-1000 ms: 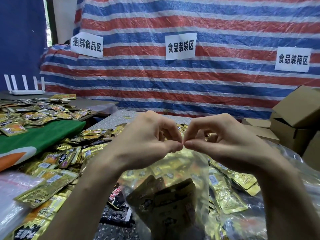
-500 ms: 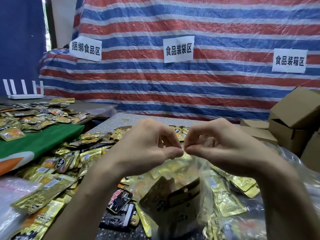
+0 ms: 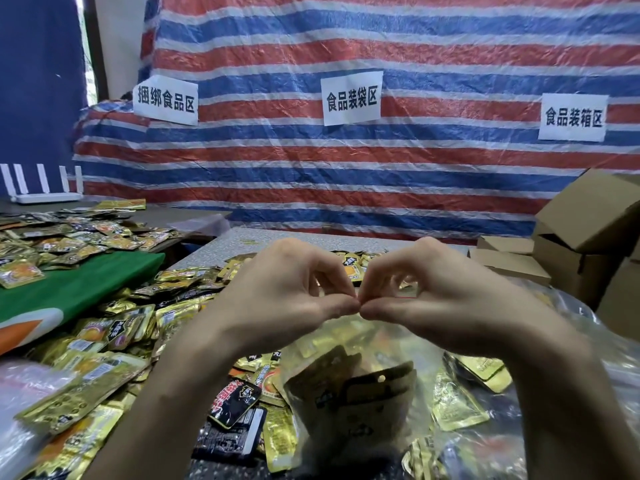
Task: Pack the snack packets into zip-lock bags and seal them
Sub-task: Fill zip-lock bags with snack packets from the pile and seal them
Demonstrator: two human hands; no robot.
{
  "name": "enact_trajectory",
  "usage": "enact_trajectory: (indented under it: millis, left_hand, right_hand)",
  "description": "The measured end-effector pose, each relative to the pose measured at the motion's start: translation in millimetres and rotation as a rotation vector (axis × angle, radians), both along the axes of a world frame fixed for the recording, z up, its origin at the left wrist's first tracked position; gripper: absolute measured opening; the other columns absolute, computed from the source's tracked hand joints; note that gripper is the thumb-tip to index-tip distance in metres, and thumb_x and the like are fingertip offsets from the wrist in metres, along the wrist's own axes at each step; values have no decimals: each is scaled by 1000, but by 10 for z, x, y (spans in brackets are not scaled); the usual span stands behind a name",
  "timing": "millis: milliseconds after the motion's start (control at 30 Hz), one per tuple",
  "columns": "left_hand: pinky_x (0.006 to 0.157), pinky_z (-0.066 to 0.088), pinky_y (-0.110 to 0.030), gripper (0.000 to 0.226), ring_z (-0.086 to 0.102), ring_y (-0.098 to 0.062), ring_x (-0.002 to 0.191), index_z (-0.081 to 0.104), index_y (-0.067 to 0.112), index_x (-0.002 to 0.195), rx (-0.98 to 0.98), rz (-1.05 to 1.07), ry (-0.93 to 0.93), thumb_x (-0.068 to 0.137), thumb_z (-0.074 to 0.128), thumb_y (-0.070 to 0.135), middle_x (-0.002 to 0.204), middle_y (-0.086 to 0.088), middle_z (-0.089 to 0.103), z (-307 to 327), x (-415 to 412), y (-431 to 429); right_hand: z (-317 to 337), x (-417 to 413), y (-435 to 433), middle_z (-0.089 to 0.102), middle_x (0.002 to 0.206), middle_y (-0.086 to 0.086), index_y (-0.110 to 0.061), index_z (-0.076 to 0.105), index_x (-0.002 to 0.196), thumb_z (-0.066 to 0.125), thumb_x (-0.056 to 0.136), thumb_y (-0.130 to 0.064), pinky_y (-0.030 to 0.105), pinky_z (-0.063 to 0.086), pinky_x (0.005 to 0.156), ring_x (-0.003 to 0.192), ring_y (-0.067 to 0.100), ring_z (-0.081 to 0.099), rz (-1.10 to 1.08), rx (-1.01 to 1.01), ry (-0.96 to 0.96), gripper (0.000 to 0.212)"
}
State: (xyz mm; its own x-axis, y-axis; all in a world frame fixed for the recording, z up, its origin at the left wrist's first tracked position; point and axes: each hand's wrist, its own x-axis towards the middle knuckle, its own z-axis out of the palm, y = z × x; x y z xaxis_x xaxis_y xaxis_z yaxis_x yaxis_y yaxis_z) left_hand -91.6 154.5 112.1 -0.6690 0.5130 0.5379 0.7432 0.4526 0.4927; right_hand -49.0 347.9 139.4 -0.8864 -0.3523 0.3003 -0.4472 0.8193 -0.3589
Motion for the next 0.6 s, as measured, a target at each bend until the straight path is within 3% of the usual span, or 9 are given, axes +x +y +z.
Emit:
enact_trajectory:
  millis: [67, 200, 400, 500, 600]
  left_hand:
    - [60, 54, -32, 12, 66, -10, 65, 78, 19, 79, 18, -67, -92, 77, 82, 30, 71, 5, 73, 28, -17, -78]
    - [55, 46, -10, 19, 66, -1, 62, 78, 14, 82, 74, -136, -179, 74, 75, 32, 72, 4, 75, 41, -68, -201]
    - [56, 49, -17, 19, 67, -7, 63, 76, 15, 79, 85, -73, -218, 73, 75, 33, 73, 0, 74, 3, -153, -293]
    - [60, 56, -28, 15, 68, -15, 67, 75, 20, 75, 130, -32, -133, 75, 77, 35, 75, -1, 73, 22, -162, -392]
    - [65, 56, -29, 18, 68, -13, 71, 73, 29, 80, 86, -27, -110, 73, 78, 45, 79, 4, 73, 48, -147, -414]
  right_hand:
    - [24, 10, 59, 72, 80, -4, -27, 75, 81, 75, 87, -28, 44, 53, 80, 80, 14, 65, 24, -41, -30, 6]
    - [40, -8, 109, 72, 77, 2, -22, 76, 77, 76, 85, -19, 44, 52, 77, 78, 22, 65, 23, -97, -23, 8]
    - [18, -47, 175, 72, 78, 0, -22, 74, 77, 75, 85, -19, 39, 55, 77, 77, 15, 64, -65, -74, -45, 9]
    - [11, -44, 181, 71, 75, -5, -23, 74, 77, 75, 84, -22, 32, 56, 74, 72, 9, 64, -69, -50, -80, 8]
    - [-20, -51, 109, 68, 71, -11, -25, 71, 75, 74, 85, -20, 26, 51, 66, 67, 6, 61, -32, -12, -134, 11]
